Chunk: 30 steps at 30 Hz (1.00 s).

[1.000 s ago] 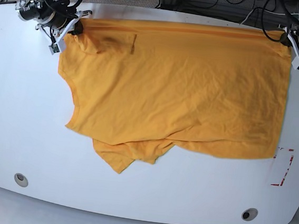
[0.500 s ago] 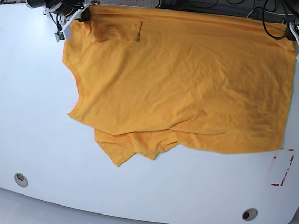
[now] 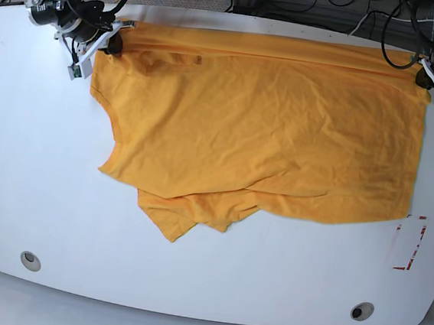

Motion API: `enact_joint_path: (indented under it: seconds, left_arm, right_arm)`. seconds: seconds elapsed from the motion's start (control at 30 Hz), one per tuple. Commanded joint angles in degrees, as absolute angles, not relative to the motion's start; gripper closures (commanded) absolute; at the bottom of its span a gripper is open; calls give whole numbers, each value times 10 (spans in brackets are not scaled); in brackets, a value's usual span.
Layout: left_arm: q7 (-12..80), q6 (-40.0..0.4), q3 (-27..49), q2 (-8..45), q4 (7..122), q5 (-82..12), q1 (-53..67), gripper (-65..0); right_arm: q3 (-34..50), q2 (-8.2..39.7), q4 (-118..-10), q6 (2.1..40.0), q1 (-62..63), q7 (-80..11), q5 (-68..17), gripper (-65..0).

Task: Layout the t-shirt on the table in an organized manner, then fold the t-shirt properly
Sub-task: 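Pull the held shirt edge taut between both grippers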

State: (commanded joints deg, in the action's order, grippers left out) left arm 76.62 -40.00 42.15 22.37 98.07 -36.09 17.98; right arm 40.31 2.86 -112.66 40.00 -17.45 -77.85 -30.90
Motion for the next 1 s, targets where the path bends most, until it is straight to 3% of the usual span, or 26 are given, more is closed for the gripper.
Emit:
enact_joint_path:
  seconds: [0.57, 0.8, 1.0]
  left_arm:
    - [765, -400, 421, 224, 978, -361, 81, 0]
    - [765, -400, 421, 224, 981, -363, 54, 0]
    - [760, -400, 394, 224, 976, -360, 35, 0]
  right_arm:
    - [400, 21, -1124, 400, -95, -781, -310, 0]
    - [400, 24, -1124, 400, -76, -785, -372, 0]
    - [387, 21, -1116, 400, -68, -782, -367, 0]
